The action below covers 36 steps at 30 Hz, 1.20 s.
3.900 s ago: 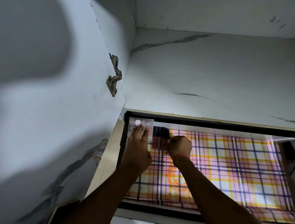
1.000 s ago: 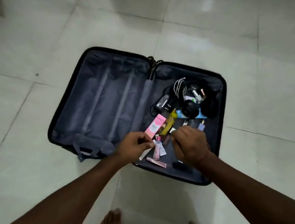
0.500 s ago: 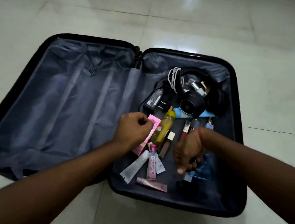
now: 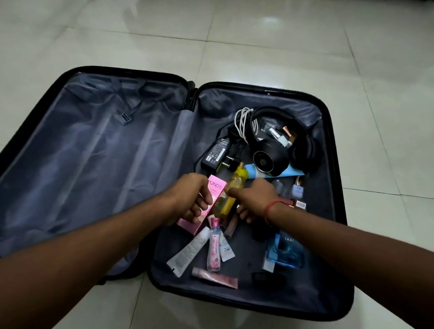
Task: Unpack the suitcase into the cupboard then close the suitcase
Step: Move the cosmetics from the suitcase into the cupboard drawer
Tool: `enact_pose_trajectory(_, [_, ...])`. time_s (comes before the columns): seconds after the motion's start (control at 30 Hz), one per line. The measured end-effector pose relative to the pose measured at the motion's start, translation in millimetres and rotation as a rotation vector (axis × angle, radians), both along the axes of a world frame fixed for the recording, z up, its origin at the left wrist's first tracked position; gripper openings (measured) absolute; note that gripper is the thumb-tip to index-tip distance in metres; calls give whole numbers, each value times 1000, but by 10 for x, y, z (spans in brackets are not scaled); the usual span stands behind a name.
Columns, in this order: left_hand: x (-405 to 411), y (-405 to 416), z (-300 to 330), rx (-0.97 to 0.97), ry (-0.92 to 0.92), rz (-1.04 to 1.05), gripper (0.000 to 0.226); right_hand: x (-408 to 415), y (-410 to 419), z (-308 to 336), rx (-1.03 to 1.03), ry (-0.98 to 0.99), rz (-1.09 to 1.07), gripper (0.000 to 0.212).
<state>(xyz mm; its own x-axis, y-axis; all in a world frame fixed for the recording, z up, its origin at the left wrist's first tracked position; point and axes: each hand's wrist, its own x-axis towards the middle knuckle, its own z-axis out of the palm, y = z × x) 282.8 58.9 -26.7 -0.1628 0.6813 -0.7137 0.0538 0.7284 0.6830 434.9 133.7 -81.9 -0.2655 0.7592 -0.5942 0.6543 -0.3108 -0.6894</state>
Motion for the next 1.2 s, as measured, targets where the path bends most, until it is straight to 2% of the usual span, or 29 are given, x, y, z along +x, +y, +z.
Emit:
enact_pose_trajectory(0.1, [-23, 33, -29, 160, 73, 101, 17, -62, 29, 43, -29, 35, -32, 30])
enact_pose_trajectory(0.23, [2, 45, -63, 263, 84, 178, 10, -61, -83, 234, 46, 71, -48, 36])
enact_pose_trajectory(0.33, [11, 2, -16, 300, -20, 214, 22, -45, -252, 324, 223, 169, 81, 38])
enact_pose_trajectory(0.4, [-16, -55, 42, 301, -110, 209, 30, -56, -344, 381, 299, 216, 220, 30])
enact_pose_trajectory(0.47, [-51, -78, 73, 329, -141, 184, 19, -67, -374, 440, 205, 313, 274, 17])
enact_pose_trajectory(0.5, [-75, -91, 78, 349, -93, 176, 9, -78, -382, 478, 102, 383, 258, 13])
enact_pose_trajectory(0.57, [-139, -90, 86, 351, 25, 199, 14, -88, -348, 493, -41, 442, 157, 15])
enact_pose_trajectory(0.63, [-211, -98, 99, 317, 147, 239, 21, -101, -251, 385, 55, 304, 94, 19])
enact_pose_trajectory(0.73, [-263, -151, 137, 289, 238, 213, 27, -123, -81, 152, 410, -90, 258, 15])
enact_pose_trajectory(0.77, [-268, -175, 137, 290, 235, 196, 25, -148, -51, 75, 456, -144, 320, 23])
enact_pose_trajectory(0.87, [-266, -212, 87, 284, 256, 200, 28, -264, -36, -104, 451, -263, 457, 64])
enact_pose_trajectory(0.93, [-252, -203, 66, 287, 245, 221, 26, -321, -38, -169, 435, -333, 505, 78])
enact_pose_trajectory(1.07, [-241, -200, 46, 273, 183, 225, 9, -382, -29, -193, 449, -361, 492, 90])
enact_pose_trajectory(1.13, [-214, -209, 38, 274, 193, 186, 15, -377, -7, -185, 460, -240, 430, 82])
enact_pose_trajectory(1.2, [-204, -196, 12, 268, 203, 186, 23, -348, -3, -155, 408, -34, 349, 64])
